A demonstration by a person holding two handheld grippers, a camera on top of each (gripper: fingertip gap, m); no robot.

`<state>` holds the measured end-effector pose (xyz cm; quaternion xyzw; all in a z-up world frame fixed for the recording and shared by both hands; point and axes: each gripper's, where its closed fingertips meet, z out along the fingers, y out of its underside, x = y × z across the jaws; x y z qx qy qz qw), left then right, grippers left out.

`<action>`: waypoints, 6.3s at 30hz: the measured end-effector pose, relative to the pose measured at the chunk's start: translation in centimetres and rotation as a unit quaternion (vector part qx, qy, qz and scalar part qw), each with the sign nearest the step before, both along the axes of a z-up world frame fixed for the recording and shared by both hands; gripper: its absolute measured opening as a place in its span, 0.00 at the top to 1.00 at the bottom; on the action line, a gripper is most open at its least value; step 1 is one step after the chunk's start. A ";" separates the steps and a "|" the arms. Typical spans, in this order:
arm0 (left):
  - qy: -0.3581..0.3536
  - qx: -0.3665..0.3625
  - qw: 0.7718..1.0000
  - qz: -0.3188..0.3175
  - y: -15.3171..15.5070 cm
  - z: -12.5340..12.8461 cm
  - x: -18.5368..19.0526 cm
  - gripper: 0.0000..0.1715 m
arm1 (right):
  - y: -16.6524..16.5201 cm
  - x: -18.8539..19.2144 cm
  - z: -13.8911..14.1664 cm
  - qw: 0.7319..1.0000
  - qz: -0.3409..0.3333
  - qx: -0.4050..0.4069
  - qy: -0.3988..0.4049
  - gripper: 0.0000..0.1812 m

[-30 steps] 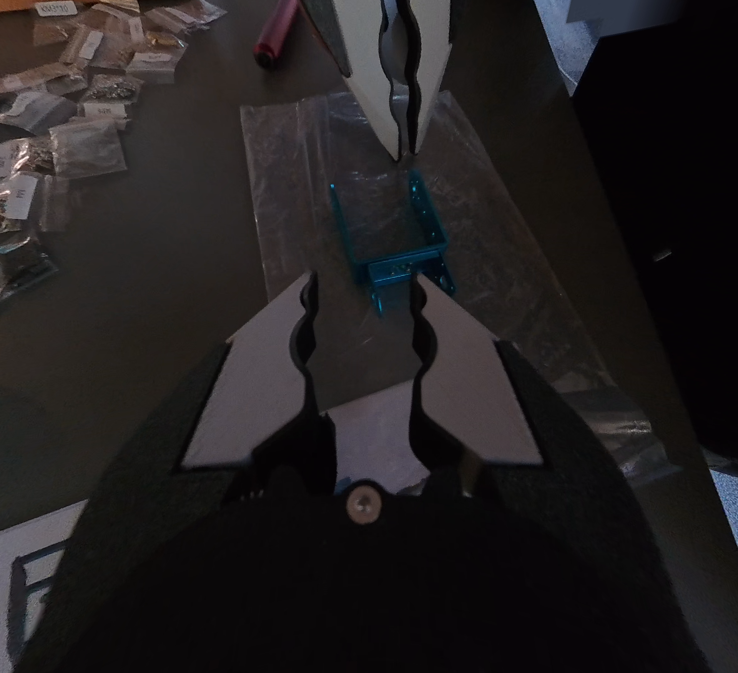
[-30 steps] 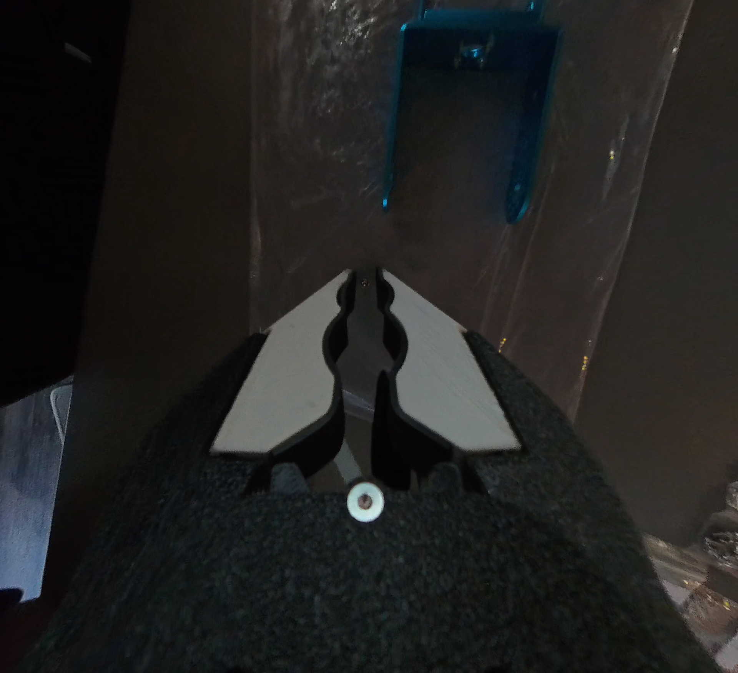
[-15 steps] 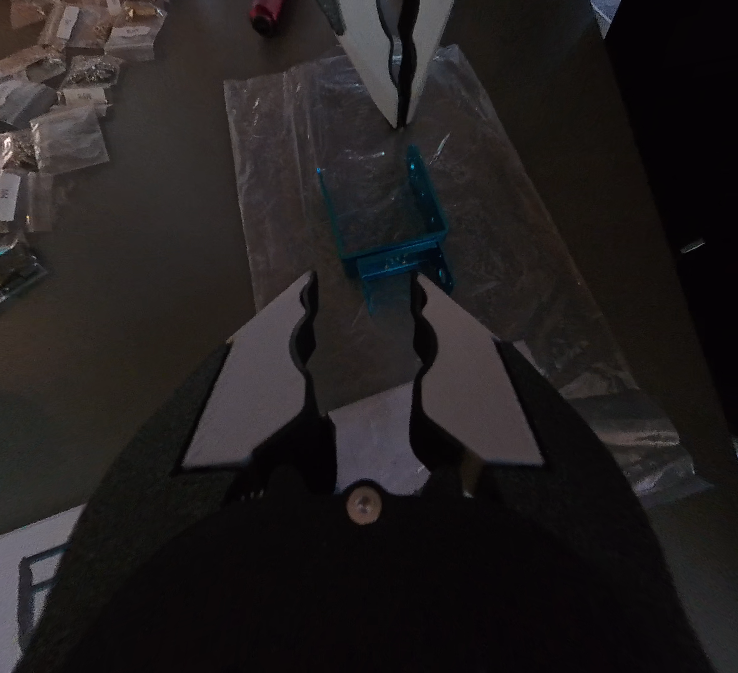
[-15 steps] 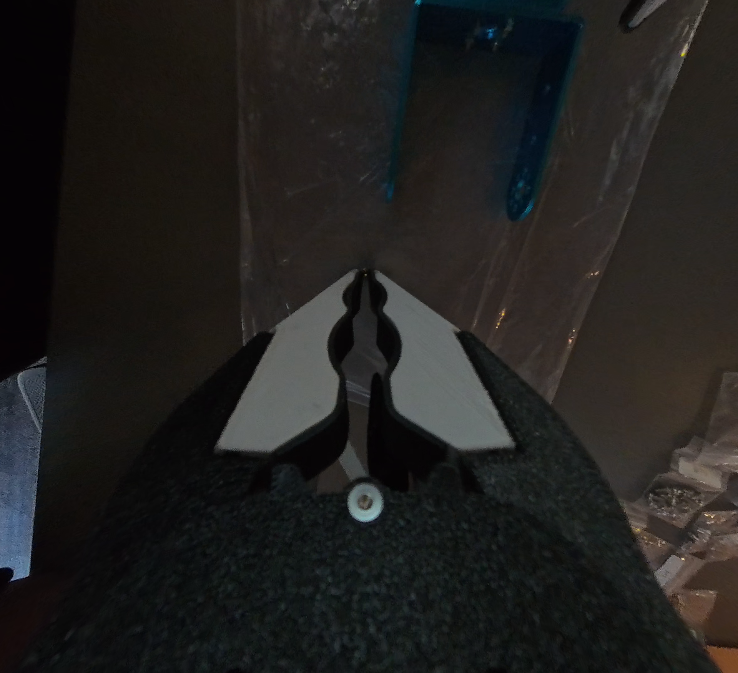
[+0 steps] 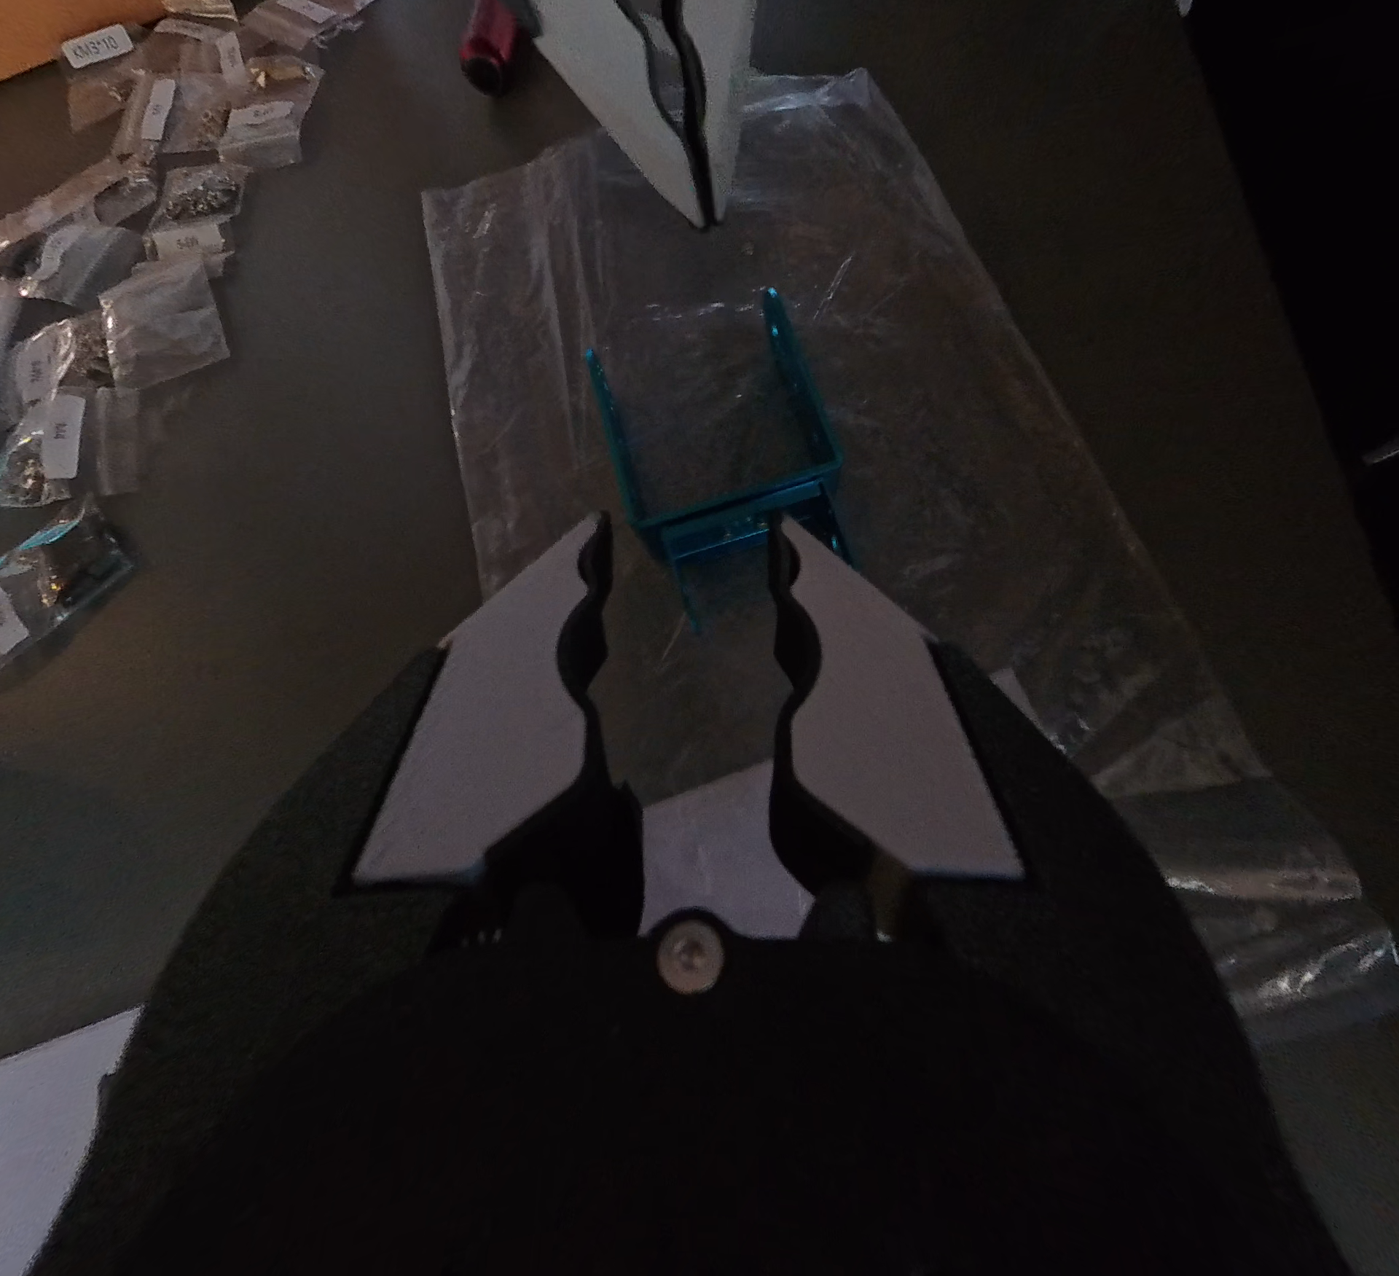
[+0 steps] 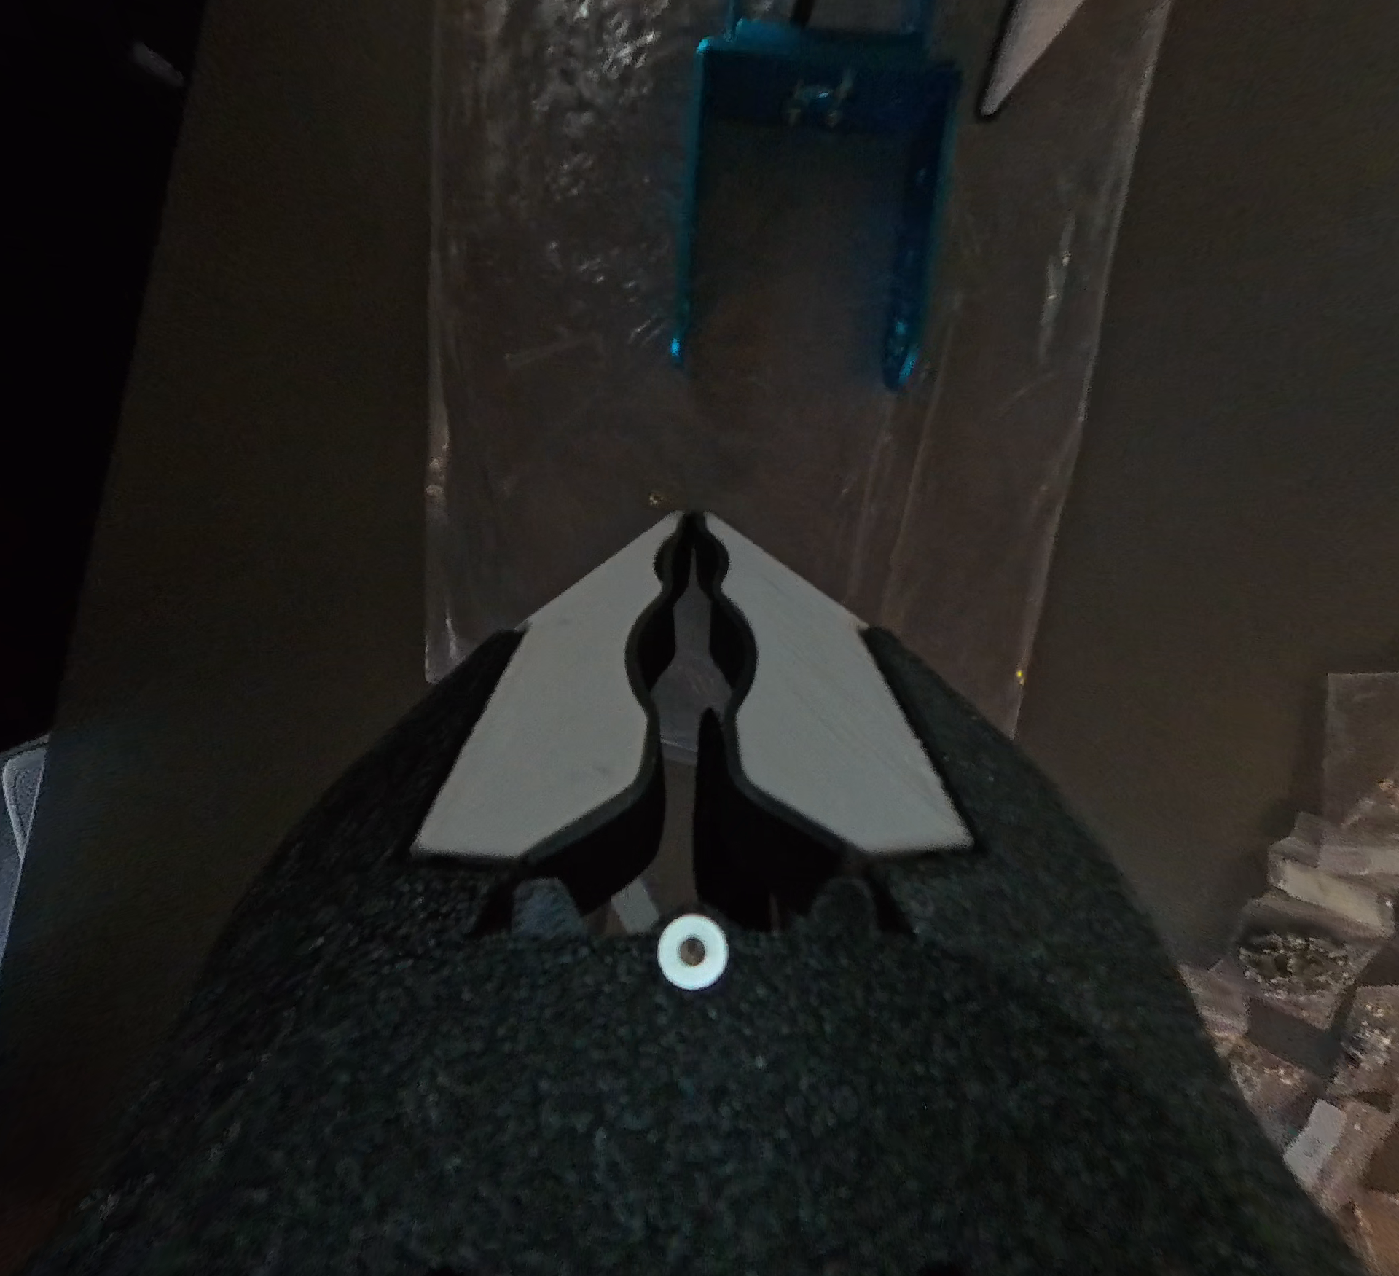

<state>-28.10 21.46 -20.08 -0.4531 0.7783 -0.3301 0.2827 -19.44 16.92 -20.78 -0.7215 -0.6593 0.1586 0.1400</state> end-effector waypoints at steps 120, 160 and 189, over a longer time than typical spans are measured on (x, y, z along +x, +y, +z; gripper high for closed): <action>0.016 -0.030 0.999 0.003 -2.2 -0.3 1.1 0.82 | 1.6 -2.8 7.3 0.620 -0.439 -0.341 0.554 0.93; 0.034 -0.016 0.999 0.017 -1.0 -0.9 0.5 0.84 | 3.9 -4.3 -0.9 0.956 -0.294 0.018 0.012 0.95; 0.033 -0.018 0.999 0.017 -1.1 -0.8 0.5 0.84 | 3.6 -3.0 2.1 0.836 -0.438 -0.141 0.297 1.00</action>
